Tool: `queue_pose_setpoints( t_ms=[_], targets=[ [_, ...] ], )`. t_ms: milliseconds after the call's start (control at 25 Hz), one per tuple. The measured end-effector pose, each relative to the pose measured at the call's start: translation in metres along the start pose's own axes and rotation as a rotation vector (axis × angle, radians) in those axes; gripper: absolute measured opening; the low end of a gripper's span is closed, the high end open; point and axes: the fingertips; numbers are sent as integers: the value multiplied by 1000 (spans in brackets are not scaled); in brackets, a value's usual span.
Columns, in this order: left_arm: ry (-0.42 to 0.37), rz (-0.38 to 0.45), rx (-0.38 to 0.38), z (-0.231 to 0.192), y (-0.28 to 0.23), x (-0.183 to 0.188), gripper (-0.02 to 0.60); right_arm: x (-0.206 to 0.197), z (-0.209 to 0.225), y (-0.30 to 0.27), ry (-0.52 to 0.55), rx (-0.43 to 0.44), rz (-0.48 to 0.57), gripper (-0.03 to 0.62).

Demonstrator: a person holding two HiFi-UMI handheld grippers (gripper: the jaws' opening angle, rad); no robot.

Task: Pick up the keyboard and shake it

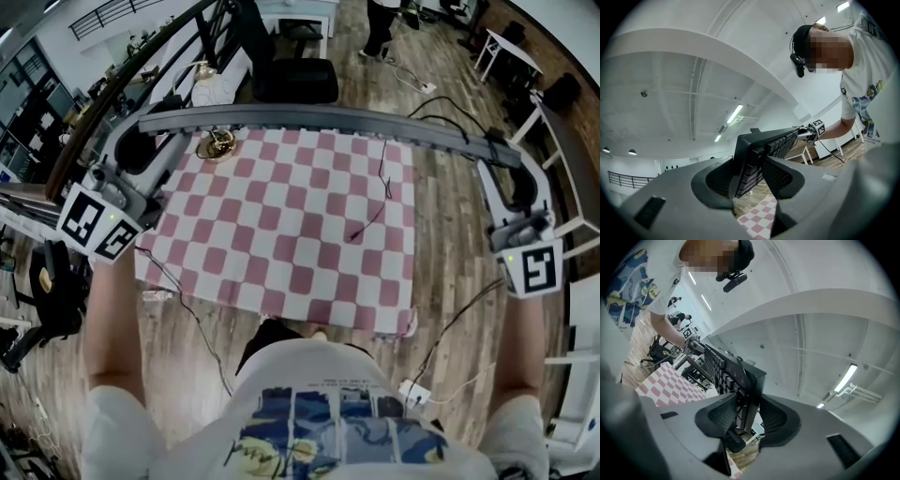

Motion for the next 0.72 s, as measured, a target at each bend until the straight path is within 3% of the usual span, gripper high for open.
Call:
queue_pose_setpoints(
  t_ms=[240, 720],
  targets=[
    [35, -24, -7, -2, -8, -15, 179, -10, -2, -6, -31, 26, 1, 149],
    [105, -75, -28, -4, -20, -49, 179, -43, -14, -14, -94, 68, -91, 149]
  ],
)
Point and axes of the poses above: the fingertips, and each gripper's own axes: y backward along the fingers, z to its right, x out of its top, and after that the axes turned 2 degrees about -z, right-handed
